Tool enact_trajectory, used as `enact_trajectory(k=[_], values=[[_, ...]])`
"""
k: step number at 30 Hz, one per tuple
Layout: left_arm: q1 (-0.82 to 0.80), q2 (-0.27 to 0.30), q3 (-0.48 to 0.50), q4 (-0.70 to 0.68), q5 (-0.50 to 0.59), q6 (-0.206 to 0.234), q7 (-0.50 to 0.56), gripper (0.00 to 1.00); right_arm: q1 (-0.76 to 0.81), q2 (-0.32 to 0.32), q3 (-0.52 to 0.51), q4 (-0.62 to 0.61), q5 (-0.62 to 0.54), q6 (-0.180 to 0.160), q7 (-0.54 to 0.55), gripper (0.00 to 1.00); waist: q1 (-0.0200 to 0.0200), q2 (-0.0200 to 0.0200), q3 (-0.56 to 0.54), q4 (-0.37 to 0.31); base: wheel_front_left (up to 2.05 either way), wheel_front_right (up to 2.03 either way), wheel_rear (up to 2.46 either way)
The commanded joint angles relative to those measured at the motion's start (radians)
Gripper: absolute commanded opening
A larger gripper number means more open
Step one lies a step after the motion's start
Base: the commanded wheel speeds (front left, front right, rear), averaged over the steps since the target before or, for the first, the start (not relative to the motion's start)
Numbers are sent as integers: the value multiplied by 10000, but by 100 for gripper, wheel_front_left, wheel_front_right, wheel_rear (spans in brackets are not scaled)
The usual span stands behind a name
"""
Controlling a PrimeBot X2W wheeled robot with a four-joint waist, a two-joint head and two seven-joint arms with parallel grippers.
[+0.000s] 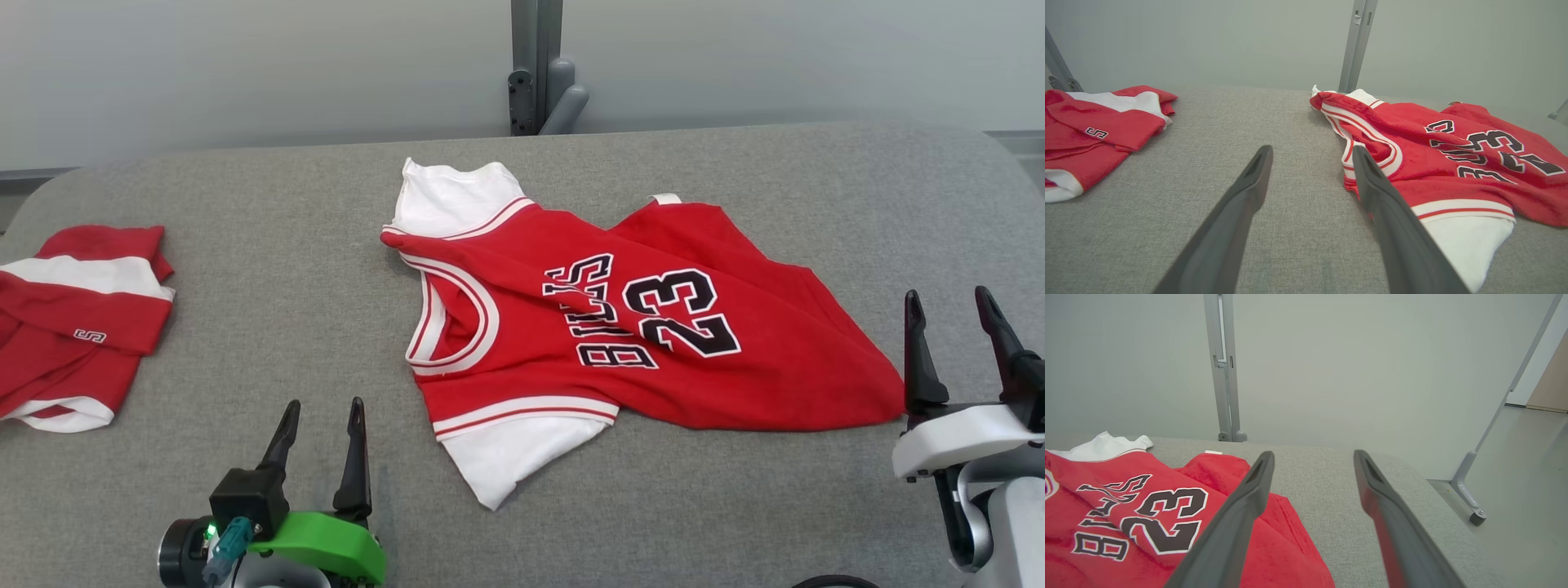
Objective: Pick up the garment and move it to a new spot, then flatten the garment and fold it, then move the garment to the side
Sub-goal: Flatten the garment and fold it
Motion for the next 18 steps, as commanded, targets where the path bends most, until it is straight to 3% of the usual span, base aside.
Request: enact_trajectory(k=[1, 18], values=[[155, 34, 46, -57, 115, -14, -2, 100, 267, 92, 15, -129, 44, -18, -25, 100, 0, -1, -62, -49, 0, 0, 0], [936, 34, -236, -140, 205, -157, -2, 100, 1282, 925, 390, -130, 183, -18, -25, 100, 0, -1, -501, -354, 0, 0, 0]])
